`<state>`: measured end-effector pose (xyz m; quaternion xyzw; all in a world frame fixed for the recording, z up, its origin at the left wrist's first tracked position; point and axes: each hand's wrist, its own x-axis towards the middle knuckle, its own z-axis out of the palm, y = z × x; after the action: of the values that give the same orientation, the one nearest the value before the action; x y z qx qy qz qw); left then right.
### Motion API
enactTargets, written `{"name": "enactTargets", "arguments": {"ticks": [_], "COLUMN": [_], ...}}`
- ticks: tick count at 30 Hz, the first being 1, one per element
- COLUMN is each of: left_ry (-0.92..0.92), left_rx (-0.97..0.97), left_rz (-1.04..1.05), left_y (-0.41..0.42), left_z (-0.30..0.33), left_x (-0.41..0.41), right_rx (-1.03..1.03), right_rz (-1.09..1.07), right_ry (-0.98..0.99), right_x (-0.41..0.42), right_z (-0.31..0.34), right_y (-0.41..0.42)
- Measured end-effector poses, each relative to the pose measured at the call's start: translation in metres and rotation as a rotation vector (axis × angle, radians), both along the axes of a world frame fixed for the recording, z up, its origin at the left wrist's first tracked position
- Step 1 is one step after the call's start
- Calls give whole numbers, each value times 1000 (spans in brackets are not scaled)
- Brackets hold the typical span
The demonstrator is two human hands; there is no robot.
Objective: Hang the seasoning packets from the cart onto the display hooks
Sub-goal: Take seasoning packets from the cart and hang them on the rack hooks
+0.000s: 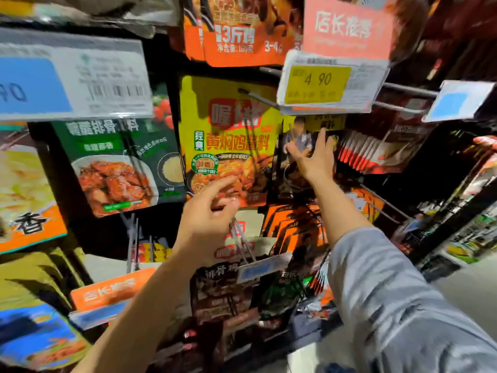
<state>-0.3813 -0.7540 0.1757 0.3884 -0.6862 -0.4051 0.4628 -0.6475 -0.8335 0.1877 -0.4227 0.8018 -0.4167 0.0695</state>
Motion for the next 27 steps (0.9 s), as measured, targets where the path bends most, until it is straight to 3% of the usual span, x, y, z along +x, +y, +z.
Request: {"name": "enactTargets", "arguments": {"ticks": [4, 7, 10, 14, 23, 27], "left_ry": [-46, -67, -81, -57, -93, -53], "left_rx": [-11, -59, -112, -171, -132, -20], "left_rz": [31, 28, 43, 135, 611, 853], "left_y": [11, 29, 54, 91, 190, 246], "left_z": [5, 8, 14, 22, 9, -15], "left_x": [31, 58, 94, 160, 346, 417], "right_rx": [-6, -139, -221, -336, -82, 91], "right_rz": [70, 89, 132, 366, 1077, 1355], "right_ry": [-94, -207, -174, -224, -396, -437], "right_x": [35, 57, 124, 223, 442, 533], "right_z": [-2, -13, 1, 13, 1, -19], "right_y": [15, 39, 93, 153, 214, 236]}}
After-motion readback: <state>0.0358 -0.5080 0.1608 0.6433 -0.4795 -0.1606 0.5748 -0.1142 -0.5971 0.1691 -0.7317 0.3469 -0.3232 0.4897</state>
